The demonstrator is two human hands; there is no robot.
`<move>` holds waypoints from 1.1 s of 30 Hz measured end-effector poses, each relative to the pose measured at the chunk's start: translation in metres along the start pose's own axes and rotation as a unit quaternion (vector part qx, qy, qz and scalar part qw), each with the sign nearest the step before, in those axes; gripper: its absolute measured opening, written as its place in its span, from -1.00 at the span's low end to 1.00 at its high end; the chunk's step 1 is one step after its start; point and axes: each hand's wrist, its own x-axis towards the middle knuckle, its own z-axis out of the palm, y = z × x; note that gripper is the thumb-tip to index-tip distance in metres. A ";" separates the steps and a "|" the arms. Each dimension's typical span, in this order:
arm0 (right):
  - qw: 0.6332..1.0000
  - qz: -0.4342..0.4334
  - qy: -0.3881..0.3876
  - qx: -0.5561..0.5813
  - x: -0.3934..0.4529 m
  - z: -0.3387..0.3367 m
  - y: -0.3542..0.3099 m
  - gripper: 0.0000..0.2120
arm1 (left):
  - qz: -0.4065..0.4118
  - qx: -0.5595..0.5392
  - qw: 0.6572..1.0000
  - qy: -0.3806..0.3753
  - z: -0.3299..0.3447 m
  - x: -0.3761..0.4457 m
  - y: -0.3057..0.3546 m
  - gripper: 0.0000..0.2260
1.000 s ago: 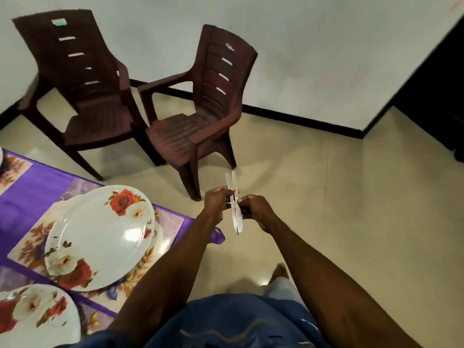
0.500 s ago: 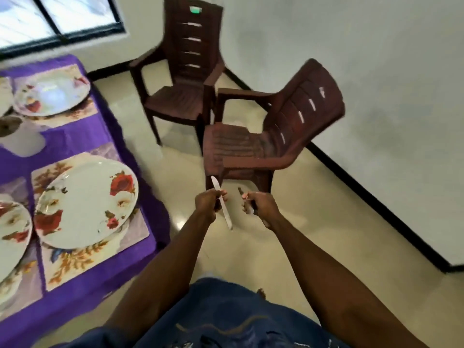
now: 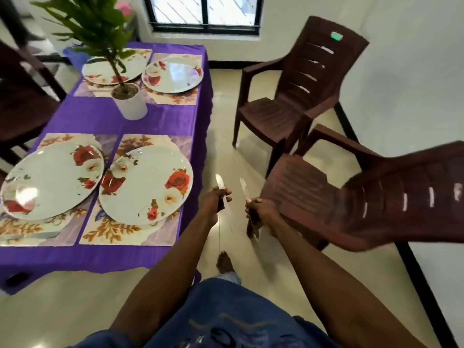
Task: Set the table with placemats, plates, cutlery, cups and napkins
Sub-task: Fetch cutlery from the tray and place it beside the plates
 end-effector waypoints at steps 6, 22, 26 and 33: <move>0.998 -0.028 -0.021 -0.058 0.083 0.058 -0.074 -0.82 | 0.022 -0.089 0.994 0.066 -0.025 0.065 0.062 -0.88; 0.935 -0.091 -0.238 -0.246 0.199 0.250 -0.187 -0.81 | 0.064 -0.268 0.902 0.334 -0.131 0.104 0.113 -0.82; 0.889 -0.154 -0.292 -0.317 0.238 0.279 -0.212 -0.78 | 0.086 -0.309 0.866 0.384 -0.129 0.121 0.126 -0.82; 0.778 -0.225 -0.348 -0.473 0.308 0.289 -0.237 -0.81 | 0.076 -0.381 0.788 0.477 -0.091 0.167 0.162 -0.85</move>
